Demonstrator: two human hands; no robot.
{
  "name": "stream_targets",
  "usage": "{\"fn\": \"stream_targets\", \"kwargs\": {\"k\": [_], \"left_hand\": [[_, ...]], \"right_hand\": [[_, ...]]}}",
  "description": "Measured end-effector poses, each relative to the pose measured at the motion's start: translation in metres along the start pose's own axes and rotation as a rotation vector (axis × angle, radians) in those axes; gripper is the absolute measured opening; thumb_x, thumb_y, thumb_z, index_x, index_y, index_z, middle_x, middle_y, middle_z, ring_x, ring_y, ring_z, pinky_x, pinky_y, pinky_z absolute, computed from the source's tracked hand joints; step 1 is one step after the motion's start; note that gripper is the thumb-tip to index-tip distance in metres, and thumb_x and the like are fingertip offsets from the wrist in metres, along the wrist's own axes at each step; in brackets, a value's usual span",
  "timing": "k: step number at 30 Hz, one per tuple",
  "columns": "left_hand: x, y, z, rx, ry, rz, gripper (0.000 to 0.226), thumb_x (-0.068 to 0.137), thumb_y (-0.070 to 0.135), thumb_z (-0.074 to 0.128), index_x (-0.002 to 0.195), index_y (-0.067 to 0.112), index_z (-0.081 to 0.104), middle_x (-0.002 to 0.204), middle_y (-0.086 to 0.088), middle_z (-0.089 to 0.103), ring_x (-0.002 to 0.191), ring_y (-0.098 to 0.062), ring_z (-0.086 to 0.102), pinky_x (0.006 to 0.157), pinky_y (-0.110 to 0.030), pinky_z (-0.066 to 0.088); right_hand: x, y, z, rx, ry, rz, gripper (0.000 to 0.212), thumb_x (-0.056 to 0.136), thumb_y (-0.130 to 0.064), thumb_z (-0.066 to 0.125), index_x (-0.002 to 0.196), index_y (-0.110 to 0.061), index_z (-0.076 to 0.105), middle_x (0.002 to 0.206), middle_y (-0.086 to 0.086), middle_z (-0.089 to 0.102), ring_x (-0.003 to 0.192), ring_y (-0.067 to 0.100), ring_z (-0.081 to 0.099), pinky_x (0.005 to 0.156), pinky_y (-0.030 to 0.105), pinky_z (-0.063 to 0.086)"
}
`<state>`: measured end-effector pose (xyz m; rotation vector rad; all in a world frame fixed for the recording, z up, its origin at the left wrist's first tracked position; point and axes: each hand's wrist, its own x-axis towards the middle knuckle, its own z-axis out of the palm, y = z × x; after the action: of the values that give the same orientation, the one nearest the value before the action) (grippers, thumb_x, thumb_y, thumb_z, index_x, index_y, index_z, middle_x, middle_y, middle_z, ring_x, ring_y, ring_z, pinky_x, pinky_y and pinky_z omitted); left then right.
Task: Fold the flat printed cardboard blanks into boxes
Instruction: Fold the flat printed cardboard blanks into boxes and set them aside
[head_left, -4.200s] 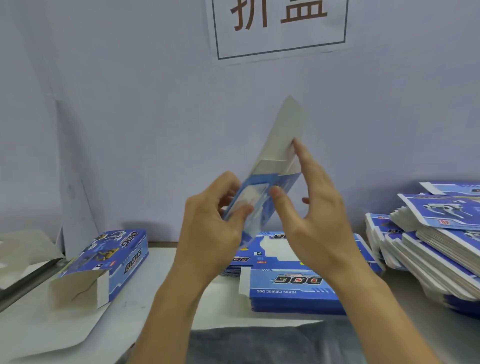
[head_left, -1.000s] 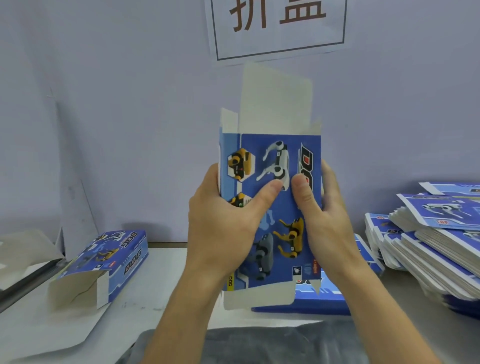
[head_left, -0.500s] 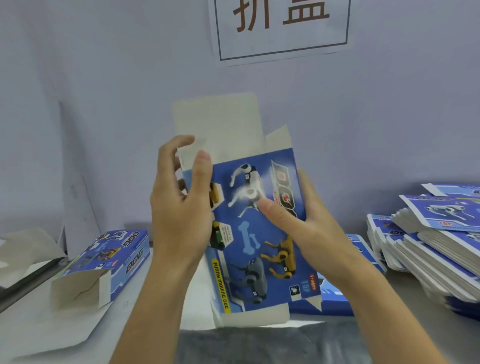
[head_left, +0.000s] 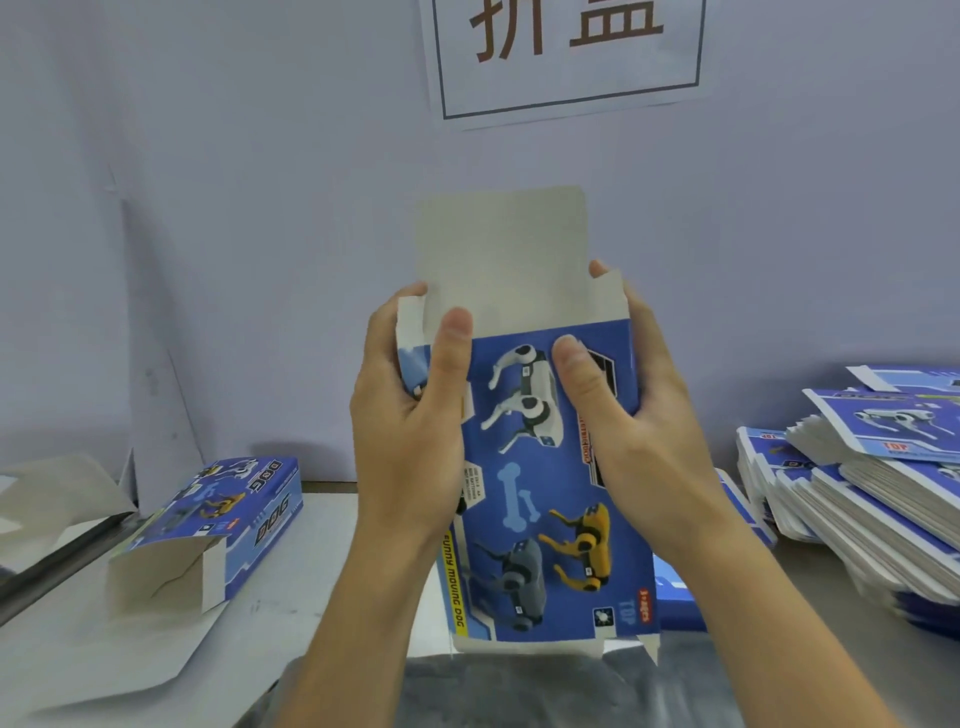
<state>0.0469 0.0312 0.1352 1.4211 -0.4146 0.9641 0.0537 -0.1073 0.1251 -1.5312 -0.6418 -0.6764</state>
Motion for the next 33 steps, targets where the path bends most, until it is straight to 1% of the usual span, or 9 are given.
{"fn": "stream_targets", "kwargs": {"k": [3,6,9,14,18,21,24,30,33], "left_hand": [[-0.001,-0.002,0.001,0.034,0.016,0.003,0.045,0.088,0.063,0.055,0.101,0.022,0.069,0.056,0.017,0.051,0.055,-0.003,0.045,0.055,-0.017,0.042],[-0.005,-0.004,0.002,0.033,0.024,-0.023,0.053,0.093,0.061,0.05,0.09,0.01,0.064,0.051,0.008,0.046,0.052,-0.007,0.045,0.052,-0.022,0.043],[-0.006,-0.006,0.001,-0.035,0.028,-0.15,0.053,0.091,0.064,0.041,0.095,0.018,0.068,0.078,-0.02,0.063,0.072,-0.036,0.062,0.069,-0.05,0.053],[0.001,-0.006,-0.004,-0.033,0.057,-0.298,0.041,0.084,0.056,0.042,0.087,0.027,0.071,0.092,-0.006,0.071,0.077,-0.033,0.066,0.069,-0.052,0.054],[0.002,-0.006,-0.003,0.022,0.057,-0.247,0.027,0.095,0.025,0.046,0.076,0.015,0.064,0.065,-0.014,0.053,0.059,-0.021,0.051,0.05,-0.032,0.041],[-0.001,-0.004,-0.002,0.045,0.036,-0.209,0.028,0.096,0.015,0.041,0.078,0.017,0.062,0.059,0.0,0.053,0.057,-0.018,0.051,0.044,-0.025,0.038],[-0.005,0.002,0.004,0.001,-0.027,-0.213,0.018,0.093,0.017,0.042,0.091,0.029,0.055,0.067,0.017,0.061,0.058,-0.018,0.052,0.042,-0.028,0.04],[-0.006,-0.004,0.004,-0.11,-0.056,-0.328,0.053,0.086,0.029,0.048,0.138,0.04,0.043,0.084,-0.003,0.052,0.053,-0.006,0.053,0.049,-0.019,0.044],[-0.002,-0.006,0.001,-0.186,-0.077,-0.355,0.043,0.084,0.024,0.049,0.123,0.036,0.061,0.083,-0.007,0.059,0.071,-0.023,0.056,0.065,-0.039,0.046]], "right_hand": [[-0.002,0.001,-0.001,0.047,-0.023,0.044,0.035,0.097,-0.043,0.056,0.131,-0.041,0.053,0.119,-0.016,0.067,0.112,0.01,0.064,0.095,0.032,0.054],[-0.001,0.001,-0.001,0.083,-0.035,0.05,0.019,0.098,-0.033,0.058,0.117,-0.03,0.059,0.101,-0.019,0.068,0.094,0.005,0.067,0.08,0.02,0.052],[0.004,-0.001,-0.003,0.126,-0.109,0.154,0.032,0.089,-0.046,0.049,0.116,-0.031,0.057,0.095,-0.015,0.072,0.084,0.004,0.068,0.077,0.029,0.05],[0.002,-0.008,-0.005,0.152,-0.157,0.301,0.055,0.083,-0.077,0.027,0.116,-0.05,0.063,0.114,0.005,0.07,0.108,0.025,0.067,0.097,0.053,0.054],[0.004,-0.009,0.007,0.022,-0.016,0.233,0.046,0.099,-0.059,0.034,0.102,-0.024,0.064,0.061,-0.014,0.059,0.057,-0.001,0.056,0.058,0.016,0.05],[0.005,-0.004,0.006,0.051,0.054,0.252,0.027,0.095,-0.039,0.046,0.094,-0.014,0.057,0.052,-0.005,0.045,0.047,0.009,0.044,0.04,0.017,0.038],[0.006,-0.002,0.001,0.078,0.107,0.271,0.024,0.079,-0.039,0.04,0.088,-0.02,0.052,0.052,-0.004,0.041,0.046,0.01,0.042,0.039,0.02,0.036],[0.006,0.004,-0.008,0.198,0.044,0.367,0.04,0.075,-0.045,0.042,0.115,-0.045,0.047,0.058,0.001,0.048,0.056,0.017,0.051,0.054,0.035,0.046],[0.006,0.003,-0.006,0.23,-0.075,0.344,0.042,0.078,-0.046,0.041,0.112,-0.028,0.057,0.081,0.029,0.056,0.069,0.028,0.055,0.068,0.043,0.049]]}}
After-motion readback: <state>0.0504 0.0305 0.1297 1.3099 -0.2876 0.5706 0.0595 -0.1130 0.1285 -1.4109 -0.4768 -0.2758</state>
